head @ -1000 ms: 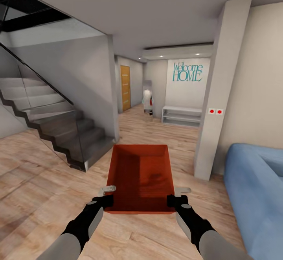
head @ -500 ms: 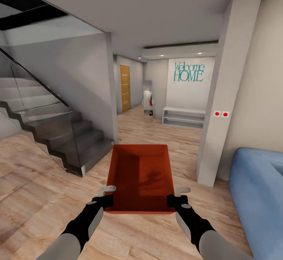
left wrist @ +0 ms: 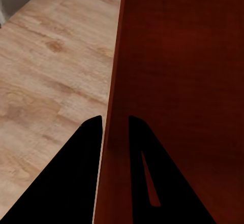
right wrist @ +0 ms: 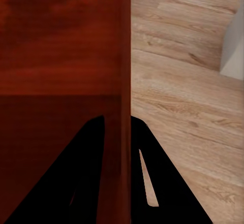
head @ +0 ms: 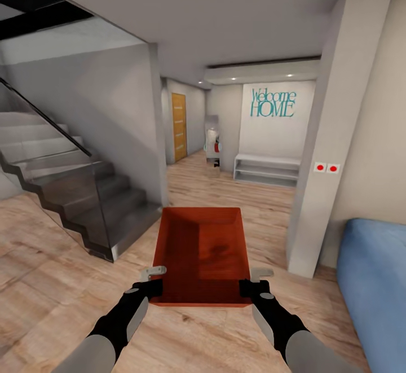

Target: Move the two storage containers from the living room to the garage. In the garage, place one container on the floor and stack the other container on top of it (either order is fine).

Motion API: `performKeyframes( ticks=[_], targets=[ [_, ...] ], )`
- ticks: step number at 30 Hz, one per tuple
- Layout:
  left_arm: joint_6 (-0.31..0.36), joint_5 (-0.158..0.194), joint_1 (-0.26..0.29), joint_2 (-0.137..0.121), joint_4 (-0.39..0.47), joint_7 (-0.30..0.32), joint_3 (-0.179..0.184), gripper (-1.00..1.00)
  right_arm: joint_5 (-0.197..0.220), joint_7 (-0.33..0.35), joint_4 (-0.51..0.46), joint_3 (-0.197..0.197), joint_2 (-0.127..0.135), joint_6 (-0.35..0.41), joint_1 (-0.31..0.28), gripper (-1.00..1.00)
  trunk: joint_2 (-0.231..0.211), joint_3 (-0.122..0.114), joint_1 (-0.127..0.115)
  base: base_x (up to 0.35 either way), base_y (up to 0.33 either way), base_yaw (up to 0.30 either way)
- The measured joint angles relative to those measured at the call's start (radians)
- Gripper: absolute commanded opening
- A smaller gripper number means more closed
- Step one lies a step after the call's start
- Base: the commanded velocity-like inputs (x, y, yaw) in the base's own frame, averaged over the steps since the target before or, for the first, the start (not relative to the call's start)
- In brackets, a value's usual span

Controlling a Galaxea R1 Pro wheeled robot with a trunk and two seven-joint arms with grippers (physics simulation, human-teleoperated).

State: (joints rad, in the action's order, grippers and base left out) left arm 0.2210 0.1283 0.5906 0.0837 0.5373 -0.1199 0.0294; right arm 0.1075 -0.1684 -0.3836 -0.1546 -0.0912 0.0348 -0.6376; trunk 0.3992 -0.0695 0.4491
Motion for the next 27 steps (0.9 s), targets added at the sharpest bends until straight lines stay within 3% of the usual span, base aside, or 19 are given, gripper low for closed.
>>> performKeyframes(
  ticks=[27],
  targets=[
    [0.000, 0.000, 0.000, 0.000, 0.000, 0.000, -0.001, -1.00, 0.001, 0.000, 0.000, -0.001, 0.000, 0.000, 0.000, -1.00, 0.000, 0.000, 0.000, 0.322, 0.000, 0.000]
  ],
)
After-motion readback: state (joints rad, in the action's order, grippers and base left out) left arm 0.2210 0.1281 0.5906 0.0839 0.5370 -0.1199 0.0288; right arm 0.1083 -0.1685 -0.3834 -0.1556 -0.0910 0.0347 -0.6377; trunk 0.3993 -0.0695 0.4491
